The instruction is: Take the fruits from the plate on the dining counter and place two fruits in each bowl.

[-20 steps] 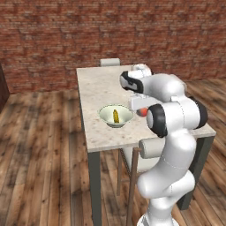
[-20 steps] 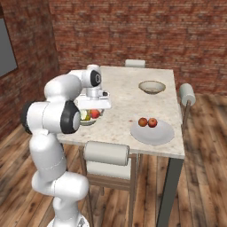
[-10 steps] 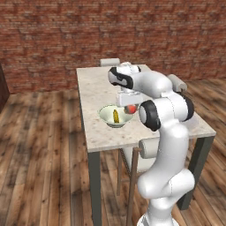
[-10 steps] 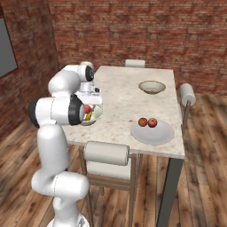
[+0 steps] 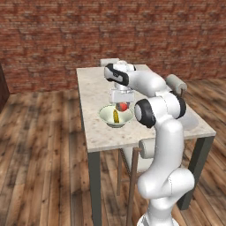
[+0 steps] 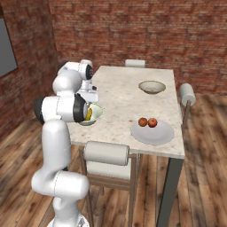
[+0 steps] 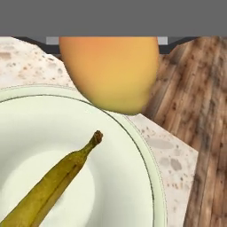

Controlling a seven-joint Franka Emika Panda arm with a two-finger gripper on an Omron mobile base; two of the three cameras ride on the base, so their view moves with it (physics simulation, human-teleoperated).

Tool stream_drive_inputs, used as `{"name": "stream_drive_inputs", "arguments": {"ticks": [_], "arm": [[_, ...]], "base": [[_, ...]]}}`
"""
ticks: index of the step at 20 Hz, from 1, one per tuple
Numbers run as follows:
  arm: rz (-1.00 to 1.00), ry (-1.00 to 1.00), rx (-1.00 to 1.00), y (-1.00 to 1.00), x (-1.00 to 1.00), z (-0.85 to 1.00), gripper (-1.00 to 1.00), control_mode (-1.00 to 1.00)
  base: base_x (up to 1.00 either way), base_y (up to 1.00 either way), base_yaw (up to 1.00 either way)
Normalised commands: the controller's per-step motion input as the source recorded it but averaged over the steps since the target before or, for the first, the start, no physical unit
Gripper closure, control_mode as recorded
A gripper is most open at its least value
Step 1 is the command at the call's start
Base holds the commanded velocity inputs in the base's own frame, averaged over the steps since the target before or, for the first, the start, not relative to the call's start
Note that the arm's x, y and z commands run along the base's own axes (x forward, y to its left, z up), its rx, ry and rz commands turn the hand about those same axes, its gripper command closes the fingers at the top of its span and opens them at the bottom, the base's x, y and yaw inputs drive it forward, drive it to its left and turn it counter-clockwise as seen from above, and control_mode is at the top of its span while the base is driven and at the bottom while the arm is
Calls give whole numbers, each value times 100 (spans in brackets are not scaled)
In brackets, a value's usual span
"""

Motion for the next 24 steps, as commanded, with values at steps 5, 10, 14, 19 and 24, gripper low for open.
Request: {"name": "stream_drive_inputs", "arguments": {"ticks": [5,10,14,19,24], "arm": [[0,-29,6,6,-1,-32,100,-100],[-5,-33,0,4,-6,-55,100,-100],[-14,-22,0,3,3,-43,100,-100],[-10,-1,3,5,12,-9,100,-100],[-8,-1,1,14,18,5,100,-100]], "base": [[0,0,0],[0,0,0],[0,0,0],[0,0,0],[0,0,0]]}}
